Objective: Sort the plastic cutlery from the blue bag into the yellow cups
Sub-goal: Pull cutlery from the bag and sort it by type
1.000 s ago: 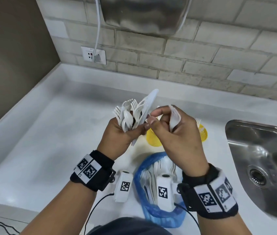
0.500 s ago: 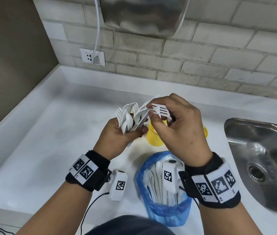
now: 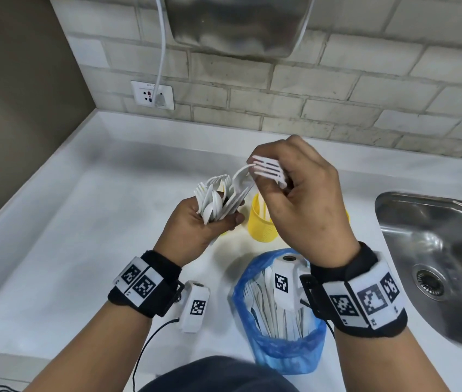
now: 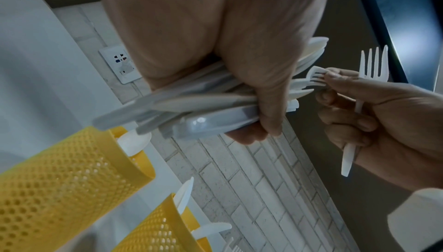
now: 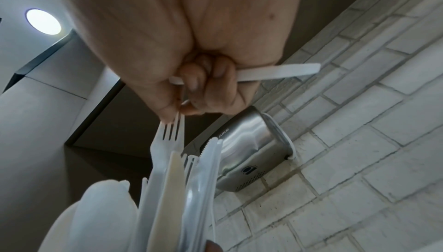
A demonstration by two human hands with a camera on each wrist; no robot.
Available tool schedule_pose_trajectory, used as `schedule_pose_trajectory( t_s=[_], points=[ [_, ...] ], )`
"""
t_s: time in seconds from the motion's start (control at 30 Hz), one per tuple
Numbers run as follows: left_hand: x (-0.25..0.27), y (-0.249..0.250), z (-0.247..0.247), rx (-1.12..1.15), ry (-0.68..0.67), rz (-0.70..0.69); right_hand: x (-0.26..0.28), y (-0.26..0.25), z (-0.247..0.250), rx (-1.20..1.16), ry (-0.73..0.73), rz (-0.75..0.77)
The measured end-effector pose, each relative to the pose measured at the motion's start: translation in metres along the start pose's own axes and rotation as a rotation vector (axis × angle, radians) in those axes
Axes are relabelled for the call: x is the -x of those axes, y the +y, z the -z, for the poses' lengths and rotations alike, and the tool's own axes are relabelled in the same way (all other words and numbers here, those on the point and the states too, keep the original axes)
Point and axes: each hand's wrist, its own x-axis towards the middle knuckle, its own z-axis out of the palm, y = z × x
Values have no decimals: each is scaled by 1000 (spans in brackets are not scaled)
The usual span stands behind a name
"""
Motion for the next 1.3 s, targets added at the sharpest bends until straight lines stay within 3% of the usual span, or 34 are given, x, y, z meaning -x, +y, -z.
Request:
schedule_pose_trajectory(
  t_s=[0.1,0.23,0.4,0.53,0.63,0.7,0.83,0.93,1.17,1.3],
  points=[
    [1,-2,2,5,-4,2,2,-1,-2,-72,71,-61],
    [1,-1,1,13,-57,5,4,5,-5,-273,-54,-302],
    [5,1,-1,4,-97,21,3,10,1,-413,-95,-303],
    [11,1,-1,-14,-85,42,7,3,-1,-510,56,-343],
    [14,-1,-2,-41,-73,67,6,-1,2,-781,236,-438],
    [15,-1,-4,-31,-66,74,5,-1,5,-900,253,-491],
    [17,6,-12,42,-61,80,11,2,2,-678,81,-451],
    [17,12,-19,62,-37,80,14,-3,-2,-626,44,-473],
    [15,12,-28,11,-31,88,19,-12,7,-717,30,-488],
    [19,12,-28,-69,-15,90,18,-15,20,-915,124,-502]
  ],
)
